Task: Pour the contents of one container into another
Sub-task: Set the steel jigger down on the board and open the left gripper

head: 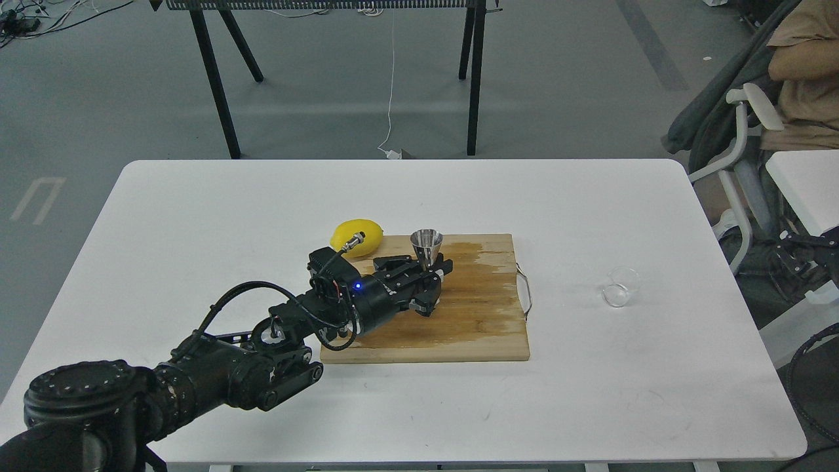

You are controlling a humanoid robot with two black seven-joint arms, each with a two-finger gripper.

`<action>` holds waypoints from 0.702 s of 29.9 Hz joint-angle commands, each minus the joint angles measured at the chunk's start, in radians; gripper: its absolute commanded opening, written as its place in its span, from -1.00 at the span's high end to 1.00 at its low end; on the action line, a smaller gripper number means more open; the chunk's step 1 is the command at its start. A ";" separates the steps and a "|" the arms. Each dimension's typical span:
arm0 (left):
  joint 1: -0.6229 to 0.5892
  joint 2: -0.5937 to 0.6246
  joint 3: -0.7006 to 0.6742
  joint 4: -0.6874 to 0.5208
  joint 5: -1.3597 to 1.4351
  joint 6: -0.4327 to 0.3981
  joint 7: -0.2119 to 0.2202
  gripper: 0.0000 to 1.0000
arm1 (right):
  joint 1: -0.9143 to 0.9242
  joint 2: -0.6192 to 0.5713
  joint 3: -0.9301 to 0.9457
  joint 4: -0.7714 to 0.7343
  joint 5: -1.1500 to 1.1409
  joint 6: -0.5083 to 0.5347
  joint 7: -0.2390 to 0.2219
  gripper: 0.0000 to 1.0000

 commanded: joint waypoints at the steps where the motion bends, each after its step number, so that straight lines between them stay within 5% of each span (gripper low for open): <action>1: 0.000 0.000 0.001 0.002 0.001 0.000 0.000 0.61 | 0.000 -0.001 0.001 0.000 0.000 0.000 0.000 -0.99; 21: 0.002 0.000 0.002 0.002 0.002 0.000 0.000 0.36 | -0.001 0.000 -0.001 -0.002 0.000 0.000 0.000 -0.99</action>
